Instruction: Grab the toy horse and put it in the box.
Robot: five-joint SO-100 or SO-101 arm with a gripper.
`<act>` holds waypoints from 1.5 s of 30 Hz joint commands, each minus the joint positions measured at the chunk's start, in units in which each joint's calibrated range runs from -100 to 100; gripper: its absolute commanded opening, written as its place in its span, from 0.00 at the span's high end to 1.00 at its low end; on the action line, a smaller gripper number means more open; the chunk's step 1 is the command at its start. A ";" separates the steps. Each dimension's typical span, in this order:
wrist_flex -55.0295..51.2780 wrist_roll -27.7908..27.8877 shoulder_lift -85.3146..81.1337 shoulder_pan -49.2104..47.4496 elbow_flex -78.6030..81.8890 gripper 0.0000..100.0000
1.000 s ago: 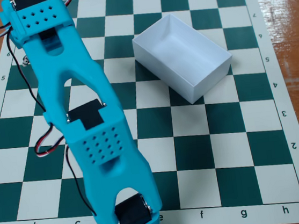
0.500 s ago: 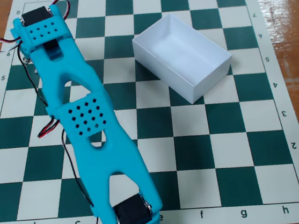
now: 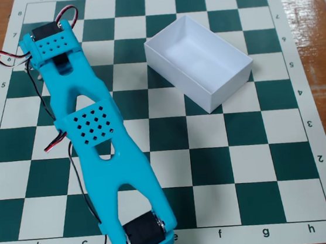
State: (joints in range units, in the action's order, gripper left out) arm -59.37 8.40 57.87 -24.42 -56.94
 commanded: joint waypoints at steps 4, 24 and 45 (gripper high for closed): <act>1.06 -1.45 2.04 -2.36 -4.19 0.66; 2.39 -2.72 6.20 -2.15 -6.20 0.93; 7.46 18.73 -48.85 6.64 30.76 1.00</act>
State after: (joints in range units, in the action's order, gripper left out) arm -54.38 20.01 28.51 -20.24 -34.27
